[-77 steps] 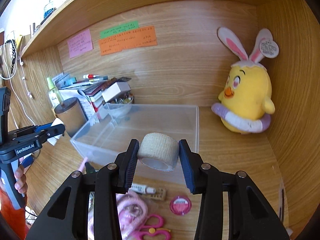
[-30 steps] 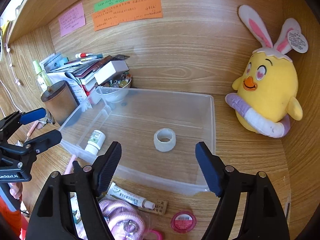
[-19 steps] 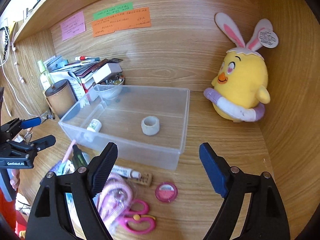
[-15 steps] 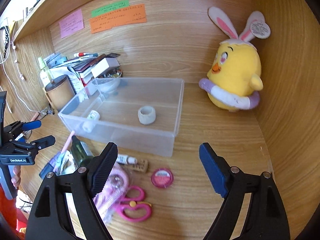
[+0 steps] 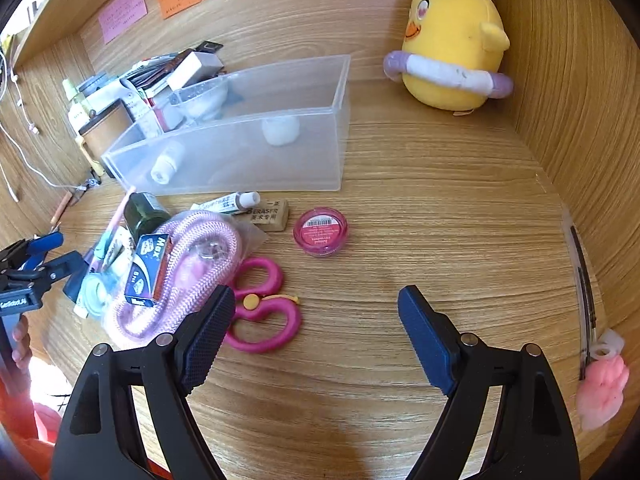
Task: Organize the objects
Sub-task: 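Grasp the purple spray bottle with the left tool while the right tool grasps the pink compact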
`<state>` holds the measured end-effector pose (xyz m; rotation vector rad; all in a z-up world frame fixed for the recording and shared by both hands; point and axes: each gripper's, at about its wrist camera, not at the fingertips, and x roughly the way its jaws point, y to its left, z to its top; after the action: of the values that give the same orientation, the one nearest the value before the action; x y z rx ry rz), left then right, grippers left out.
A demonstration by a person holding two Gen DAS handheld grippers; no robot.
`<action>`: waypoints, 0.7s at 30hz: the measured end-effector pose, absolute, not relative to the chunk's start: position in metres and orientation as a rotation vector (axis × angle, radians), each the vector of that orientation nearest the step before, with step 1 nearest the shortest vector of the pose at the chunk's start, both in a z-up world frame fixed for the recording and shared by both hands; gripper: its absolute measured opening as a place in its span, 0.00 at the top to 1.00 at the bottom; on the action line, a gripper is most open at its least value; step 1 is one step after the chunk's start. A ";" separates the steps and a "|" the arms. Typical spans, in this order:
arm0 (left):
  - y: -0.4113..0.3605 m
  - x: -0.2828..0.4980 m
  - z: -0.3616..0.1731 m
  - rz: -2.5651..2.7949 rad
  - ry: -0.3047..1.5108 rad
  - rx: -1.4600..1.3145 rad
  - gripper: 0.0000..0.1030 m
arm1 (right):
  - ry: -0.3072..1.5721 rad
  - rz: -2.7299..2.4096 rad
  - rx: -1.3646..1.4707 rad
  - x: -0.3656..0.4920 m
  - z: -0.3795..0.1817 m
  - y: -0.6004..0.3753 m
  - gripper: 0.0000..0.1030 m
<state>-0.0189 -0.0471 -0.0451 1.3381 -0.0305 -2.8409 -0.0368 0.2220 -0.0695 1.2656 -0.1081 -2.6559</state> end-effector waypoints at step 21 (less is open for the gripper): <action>-0.061 -0.031 -0.068 -2.832 0.042 1.362 0.74 | -0.038 -2.644 1.348 -0.086 -0.077 0.212 0.62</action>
<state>-0.0307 -0.0615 -0.0678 1.3621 0.0422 -2.8316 -0.0862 0.2119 -0.0772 1.3480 -0.0375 -2.6445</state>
